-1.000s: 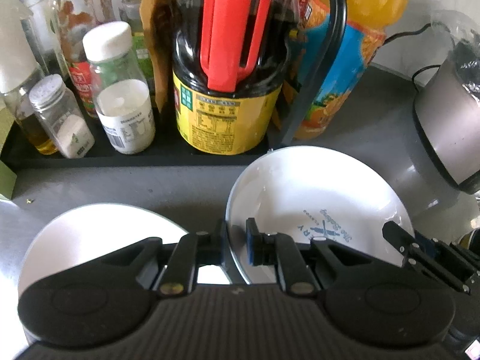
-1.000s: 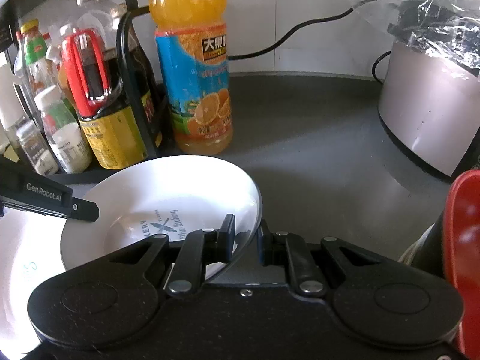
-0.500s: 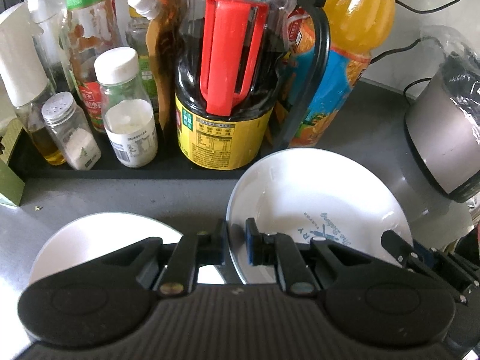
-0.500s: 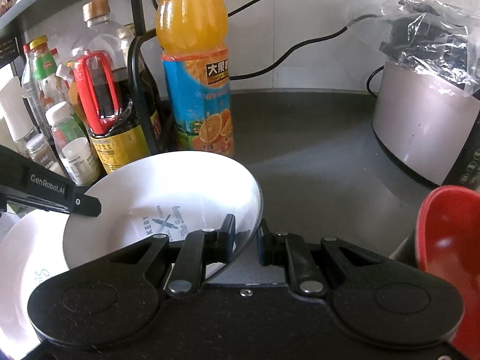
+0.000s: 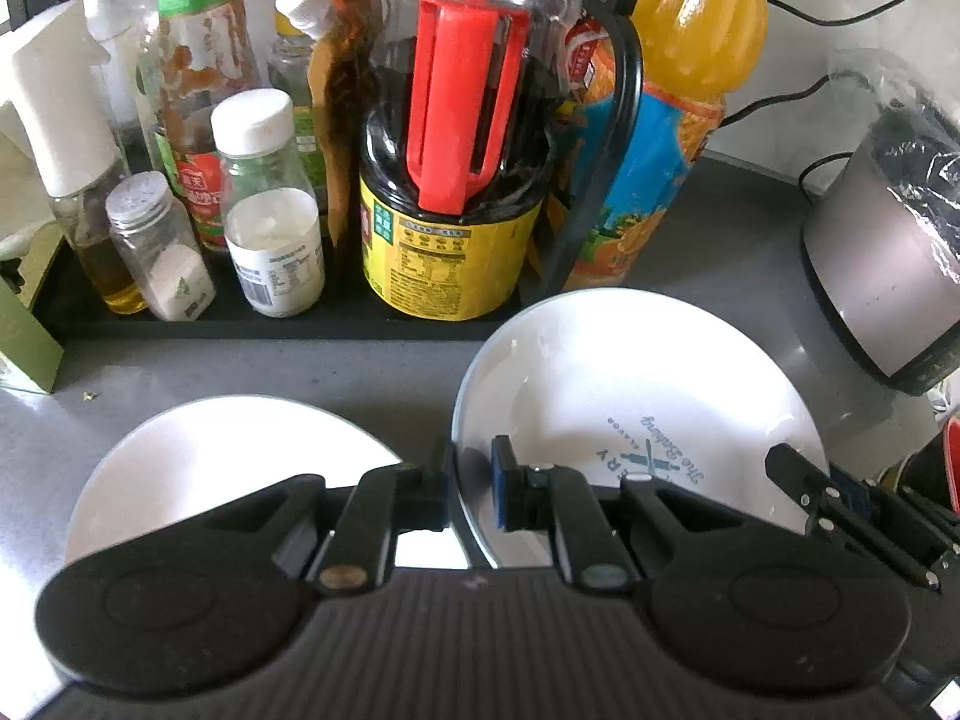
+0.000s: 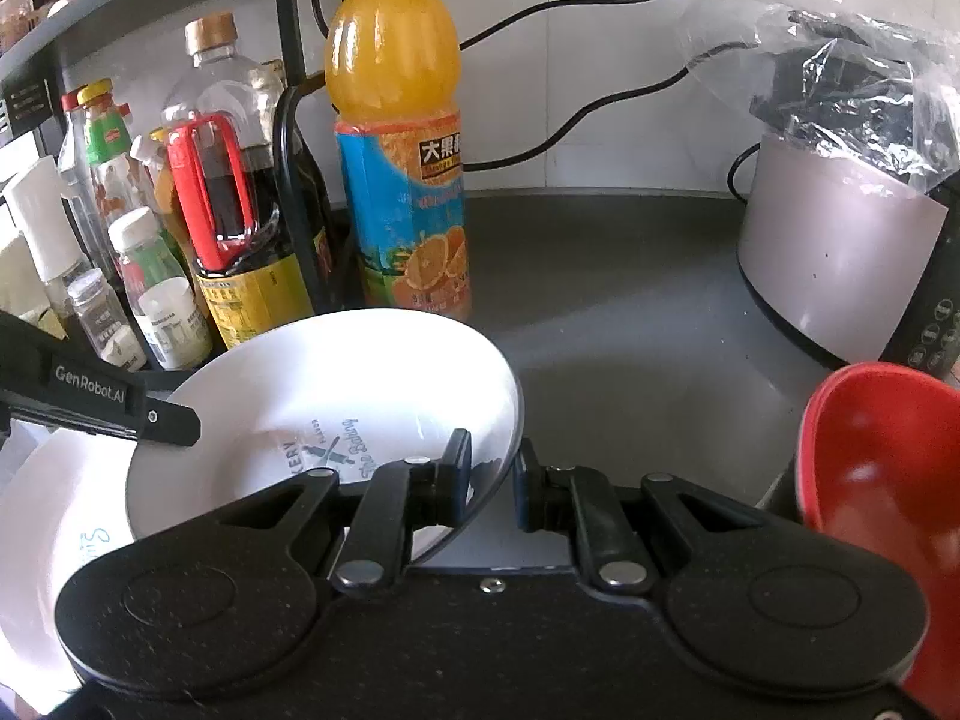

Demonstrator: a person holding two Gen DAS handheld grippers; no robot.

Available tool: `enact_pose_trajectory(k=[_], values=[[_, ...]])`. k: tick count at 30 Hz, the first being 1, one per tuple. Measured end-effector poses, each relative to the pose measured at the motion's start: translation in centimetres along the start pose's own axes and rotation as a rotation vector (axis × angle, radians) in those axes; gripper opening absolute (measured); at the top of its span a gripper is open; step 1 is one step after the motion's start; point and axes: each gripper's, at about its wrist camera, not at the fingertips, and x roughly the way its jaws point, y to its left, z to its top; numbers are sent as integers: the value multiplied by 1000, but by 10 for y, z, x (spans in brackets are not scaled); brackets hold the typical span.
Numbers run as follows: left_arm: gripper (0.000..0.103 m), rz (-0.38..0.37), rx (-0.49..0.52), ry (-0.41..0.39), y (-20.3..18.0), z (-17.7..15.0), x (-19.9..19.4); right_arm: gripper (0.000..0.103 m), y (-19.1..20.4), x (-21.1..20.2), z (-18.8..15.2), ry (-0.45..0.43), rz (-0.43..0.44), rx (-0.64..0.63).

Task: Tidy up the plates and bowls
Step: 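Carry the 'BAKERY' plate with both tools toward the 'Sweet' plate stack, then lower the 'BAKERY' plate onto the 'Sweet' plate with both tools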

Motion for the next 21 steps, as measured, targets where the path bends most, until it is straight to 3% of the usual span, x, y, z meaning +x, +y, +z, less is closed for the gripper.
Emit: enact_pose_trajectory(k=[21], values=[[11, 70, -114, -18, 35, -26, -28, 14, 30, -17, -3, -15, 86, -92]])
